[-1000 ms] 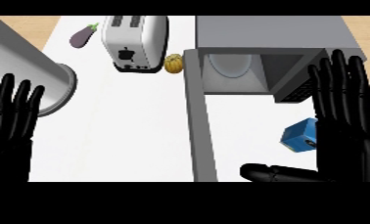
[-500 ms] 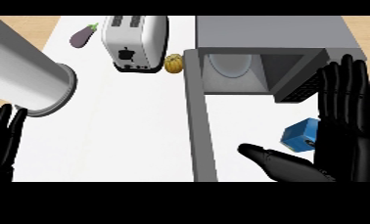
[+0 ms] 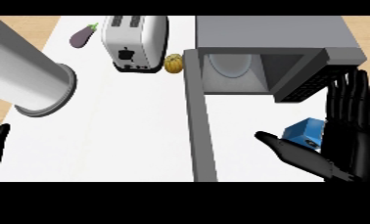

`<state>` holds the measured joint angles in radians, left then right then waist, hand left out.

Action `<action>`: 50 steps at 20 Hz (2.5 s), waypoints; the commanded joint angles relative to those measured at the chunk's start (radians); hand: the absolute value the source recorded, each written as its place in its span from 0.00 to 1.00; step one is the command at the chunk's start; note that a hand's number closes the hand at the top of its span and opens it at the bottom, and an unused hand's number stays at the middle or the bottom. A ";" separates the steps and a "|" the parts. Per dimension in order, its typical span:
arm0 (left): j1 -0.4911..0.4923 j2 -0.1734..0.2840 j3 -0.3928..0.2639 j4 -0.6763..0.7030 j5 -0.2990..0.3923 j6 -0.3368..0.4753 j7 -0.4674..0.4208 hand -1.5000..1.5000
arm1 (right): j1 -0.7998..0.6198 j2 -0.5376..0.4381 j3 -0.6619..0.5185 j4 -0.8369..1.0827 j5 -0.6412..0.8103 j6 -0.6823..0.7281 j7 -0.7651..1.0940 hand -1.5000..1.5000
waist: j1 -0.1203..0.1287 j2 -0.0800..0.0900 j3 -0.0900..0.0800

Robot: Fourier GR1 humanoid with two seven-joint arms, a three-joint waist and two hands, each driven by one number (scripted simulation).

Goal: Pick up the milk, place it into the microwave and close the microwave

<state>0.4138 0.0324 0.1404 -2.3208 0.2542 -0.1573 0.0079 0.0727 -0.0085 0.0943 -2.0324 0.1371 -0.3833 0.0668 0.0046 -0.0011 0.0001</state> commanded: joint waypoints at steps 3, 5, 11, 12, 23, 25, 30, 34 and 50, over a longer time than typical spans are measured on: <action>0.118 -0.031 -0.014 -0.044 0.012 -0.057 -0.050 0.00 | 0.025 -0.001 -0.105 0.142 -0.091 0.019 -0.120 0.00 | 0.005 0.000 0.000; 0.008 -0.024 0.006 0.026 -0.006 -0.033 -0.008 0.00 | 0.092 -0.016 -0.107 0.075 -0.076 0.025 -0.114 0.00 | -0.005 0.000 0.000; 0.065 -0.032 -0.022 -0.045 -0.027 -0.021 -0.016 0.00 | 0.191 -0.016 -0.185 0.195 -0.186 0.097 -0.276 0.00 | -0.006 0.000 0.000; 0.114 -0.032 -0.005 -0.048 -0.003 -0.065 -0.048 0.00 | 0.172 -0.006 -0.166 0.203 -0.139 0.073 -0.289 0.00 | -0.001 0.000 0.000; 0.127 -0.032 -0.023 0.002 0.006 -0.059 -0.105 0.00 | 0.197 -0.015 -0.250 0.449 -0.228 0.199 -0.535 0.00 | -0.001 0.000 0.000; 0.167 -0.032 -0.028 -0.046 0.001 -0.073 -0.106 0.00 | 0.210 -0.012 -0.233 0.465 -0.191 0.191 -0.551 0.00 | 0.001 0.000 0.000; 0.194 -0.032 -0.074 -0.038 -0.012 -0.068 -0.134 0.00 | 0.167 -0.002 -0.242 0.554 -0.183 0.200 -0.637 0.00 | 0.002 0.000 0.000; 0.134 -0.032 -0.008 -0.078 0.018 -0.075 -0.032 0.00 | -0.029 -0.065 -0.322 0.718 -0.215 0.190 -0.603 0.00 | 0.004 0.001 0.000; 0.104 -0.013 0.032 -0.003 0.027 -0.084 -0.074 0.00 | -0.063 -0.167 -0.454 1.087 -0.235 0.210 -0.797 0.00 | -0.001 0.001 0.000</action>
<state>0.5834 0.0048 0.1274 -2.3500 0.2600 -0.2447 -0.0987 0.0180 -0.1496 -0.3527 -1.0166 -0.0823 -0.2283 -0.6878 0.0073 -0.0001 0.0004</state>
